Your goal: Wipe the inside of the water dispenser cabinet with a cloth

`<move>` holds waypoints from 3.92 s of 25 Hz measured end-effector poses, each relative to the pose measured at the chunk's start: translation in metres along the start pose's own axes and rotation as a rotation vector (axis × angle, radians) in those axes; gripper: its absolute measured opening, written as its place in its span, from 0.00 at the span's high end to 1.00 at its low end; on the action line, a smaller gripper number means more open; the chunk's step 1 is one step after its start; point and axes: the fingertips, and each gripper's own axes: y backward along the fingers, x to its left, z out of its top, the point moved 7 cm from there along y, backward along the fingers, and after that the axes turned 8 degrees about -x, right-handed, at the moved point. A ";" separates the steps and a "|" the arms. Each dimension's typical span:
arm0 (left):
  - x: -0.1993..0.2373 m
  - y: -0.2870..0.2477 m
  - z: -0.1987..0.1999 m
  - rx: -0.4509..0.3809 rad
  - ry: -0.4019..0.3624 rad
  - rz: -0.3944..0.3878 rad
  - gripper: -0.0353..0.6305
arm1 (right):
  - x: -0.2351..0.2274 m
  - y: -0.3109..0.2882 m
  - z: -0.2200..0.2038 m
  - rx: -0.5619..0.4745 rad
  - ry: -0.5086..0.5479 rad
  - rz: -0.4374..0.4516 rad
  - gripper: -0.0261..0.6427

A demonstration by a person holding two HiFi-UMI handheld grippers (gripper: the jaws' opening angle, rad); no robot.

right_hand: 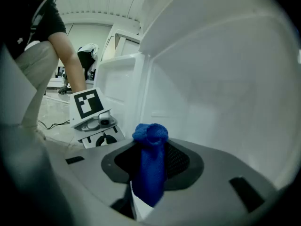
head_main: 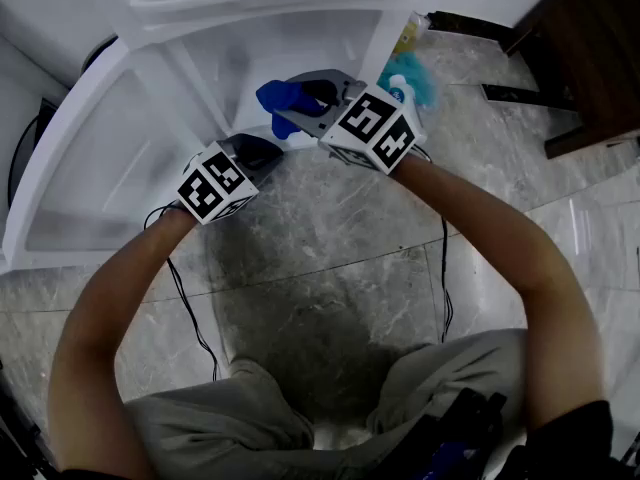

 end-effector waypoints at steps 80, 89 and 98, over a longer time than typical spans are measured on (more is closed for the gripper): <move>-0.009 0.014 -0.006 -0.105 0.018 -0.043 0.94 | -0.094 -0.098 0.111 -0.528 -0.166 -0.542 0.79; -0.003 0.005 0.006 -0.130 0.004 -0.039 0.94 | -0.072 -0.090 0.115 -0.524 -0.084 -0.498 0.79; -0.007 0.013 0.004 -0.149 0.026 -0.035 0.94 | -0.097 -0.102 0.112 -0.539 -0.114 -0.524 0.79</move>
